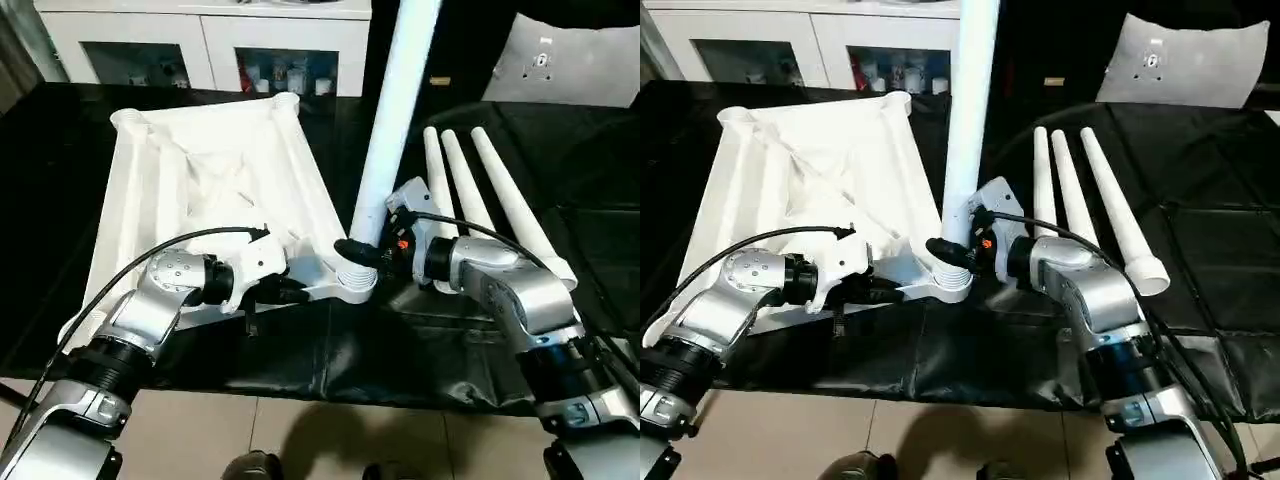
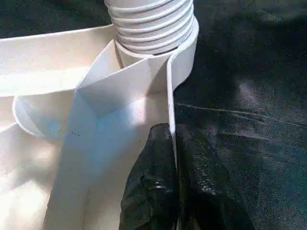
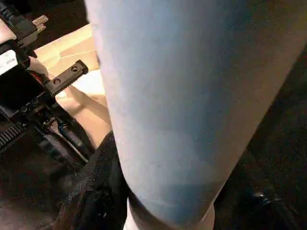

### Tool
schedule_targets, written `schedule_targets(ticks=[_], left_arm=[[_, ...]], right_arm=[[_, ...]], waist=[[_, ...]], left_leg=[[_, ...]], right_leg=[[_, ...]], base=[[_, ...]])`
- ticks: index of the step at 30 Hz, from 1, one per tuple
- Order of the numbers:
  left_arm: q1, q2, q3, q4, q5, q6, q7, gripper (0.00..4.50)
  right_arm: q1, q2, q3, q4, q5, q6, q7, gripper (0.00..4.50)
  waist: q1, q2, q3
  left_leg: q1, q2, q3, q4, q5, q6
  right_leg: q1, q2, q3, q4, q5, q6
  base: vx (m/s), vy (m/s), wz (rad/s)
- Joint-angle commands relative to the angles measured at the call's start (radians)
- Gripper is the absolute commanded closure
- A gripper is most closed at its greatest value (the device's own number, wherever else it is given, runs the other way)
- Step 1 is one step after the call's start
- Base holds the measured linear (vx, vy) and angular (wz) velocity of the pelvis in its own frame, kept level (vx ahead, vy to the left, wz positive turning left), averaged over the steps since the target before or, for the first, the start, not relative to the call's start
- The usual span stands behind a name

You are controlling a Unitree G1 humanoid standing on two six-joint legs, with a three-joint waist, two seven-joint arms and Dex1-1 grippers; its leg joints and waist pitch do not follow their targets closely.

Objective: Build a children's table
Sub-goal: Insert table leg to table base

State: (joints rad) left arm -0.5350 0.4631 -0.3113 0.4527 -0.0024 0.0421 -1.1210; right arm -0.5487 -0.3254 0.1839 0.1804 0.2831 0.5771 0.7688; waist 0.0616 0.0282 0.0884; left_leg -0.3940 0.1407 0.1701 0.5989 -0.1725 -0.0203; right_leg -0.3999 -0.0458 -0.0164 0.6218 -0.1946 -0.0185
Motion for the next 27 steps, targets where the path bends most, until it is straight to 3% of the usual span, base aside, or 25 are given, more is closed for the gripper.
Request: schedule_targets(ticks=[1, 4, 7, 8, 9, 10, 11, 12, 18, 19, 24, 27], left_arm=[[0.012, 0.000, -0.034, -0.016, 0.026, -0.006, -0.011, 4.50], [0.010, -0.003, -0.026, -0.007, 0.028, -0.009, 0.004, 4.50], [0.008, -0.004, -0.015, 0.000, 0.025, -0.007, 0.013, 4.50], [0.007, -0.006, -0.007, 0.002, 0.019, -0.004, 0.016, 4.50], [0.007, -0.006, -0.007, 0.002, 0.019, -0.004, 0.016, 4.50], [0.006, -0.006, -0.005, 0.004, 0.019, -0.005, 0.018, 4.50], [0.006, -0.006, -0.005, 0.004, 0.019, -0.005, 0.018, 4.50], [0.003, -0.006, -0.002, 0.009, 0.018, -0.007, 0.024, 4.50], [-0.003, -0.008, 0.011, 0.020, 0.011, -0.008, 0.036, 4.50], [-0.003, -0.006, 0.011, 0.020, 0.011, -0.007, 0.036, 4.50], [-0.003, -0.004, 0.011, 0.019, 0.013, -0.005, 0.033, 4.50], [-0.001, -0.002, 0.008, 0.018, 0.012, -0.010, 0.031, 4.50]], right_arm=[[0.017, 0.003, 0.007, 0.044, -0.012, 0.022, -0.008, 2.60], [0.030, 0.002, -0.008, 0.050, -0.008, 0.016, -0.011, 2.60], [0.052, 0.018, -0.050, 0.058, 0.025, -0.008, -0.012, 2.60], [0.063, 0.031, -0.075, 0.062, 0.047, -0.027, -0.009, 2.60], [0.063, 0.031, -0.075, 0.062, 0.047, -0.027, -0.009, 2.60], [0.072, 0.038, -0.087, 0.061, 0.056, -0.030, -0.014, 2.60], [0.072, 0.038, -0.087, 0.061, 0.056, -0.030, -0.014, 2.60], [0.091, 0.044, -0.098, 0.060, 0.059, -0.037, -0.022, 2.60], [0.156, 0.048, -0.102, 0.045, 0.044, -0.095, -0.031, 2.60], [0.184, 0.035, -0.075, 0.021, 0.012, -0.137, -0.027, 2.60], [0.207, -0.002, -0.002, -0.009, -0.055, -0.185, -0.004, 2.60], [0.188, -0.025, 0.049, 0.014, -0.100, -0.215, 0.022, 2.60]], waist=[[0.003, -0.004, -0.078], [0.003, -0.004, -0.078], [0.004, 0.008, -0.074], [0.004, 0.003, -0.075], [0.004, 0.002, -0.077], [0.004, 0.008, -0.075], [0.002, 0.005, -0.074], [0.004, 0.013, -0.073], [0.004, 0.014, -0.068], [0.004, 0.013, -0.067], [0.004, 0.016, -0.064], [0.003, 0.016, -0.058]], left_leg=[[0.027, 0.082, -0.026, -0.068, -0.177, 0.020], [0.027, 0.082, -0.026, -0.067, -0.183, 0.019], [0.028, 0.082, -0.029, -0.069, -0.198, 0.012], [0.027, 0.084, -0.029, -0.070, -0.209, 0.010], [0.027, 0.083, -0.029, -0.070, -0.205, 0.011], [0.026, 0.082, -0.031, -0.070, -0.203, 0.010], [0.027, 0.082, -0.029, -0.071, -0.204, 0.013], [0.027, 0.082, -0.030, -0.070, -0.202, 0.012], [0.031, 0.083, -0.031, -0.077, -0.253, 0.002], [0.030, 0.084, -0.031, -0.077, -0.259, 0.001], [0.030, 0.084, -0.032, -0.082, -0.251, 0.006], [0.031, 0.085, -0.033, -0.083, -0.273, 0.006]], right_leg=[[0.045, -0.101, 0.043, -0.071, -0.144, -0.247], [0.044, -0.102, 0.044, -0.073, -0.155, -0.245], [0.042, -0.102, 0.044, -0.074, -0.171, -0.241], [0.043, -0.103, 0.045, -0.075, -0.168, -0.242], [0.044, -0.103, 0.044, -0.075, -0.159, -0.244], [0.044, -0.103, 0.043, -0.073, -0.152, -0.246], [0.044, -0.100, 0.043, -0.074, -0.143, -0.250], [0.043, -0.101, 0.043, -0.073, -0.138, -0.252], [0.039, -0.100, 0.042, -0.079, -0.185, -0.247], [0.038, -0.101, 0.044, -0.080, -0.191, -0.247], [0.037, -0.099, 0.043, -0.079, -0.165, -0.237], [0.035, -0.100, 0.044, -0.085, -0.213, -0.232]], base=[[0.000, 0.000, 0.00], [0.000, 0.000, 0.00], [0.000, 0.000, 0.00], [0.000, 0.000, 0.00], [0.000, 0.000, 0.00], [0.000, 0.000, 0.00], [0.000, 0.000, 0.00], [0.000, 0.000, 0.00], [0.000, 0.000, 0.00], [0.000, 0.000, 0.00], [0.000, 0.000, 0.00], [0.000, 0.000, 0.00]])
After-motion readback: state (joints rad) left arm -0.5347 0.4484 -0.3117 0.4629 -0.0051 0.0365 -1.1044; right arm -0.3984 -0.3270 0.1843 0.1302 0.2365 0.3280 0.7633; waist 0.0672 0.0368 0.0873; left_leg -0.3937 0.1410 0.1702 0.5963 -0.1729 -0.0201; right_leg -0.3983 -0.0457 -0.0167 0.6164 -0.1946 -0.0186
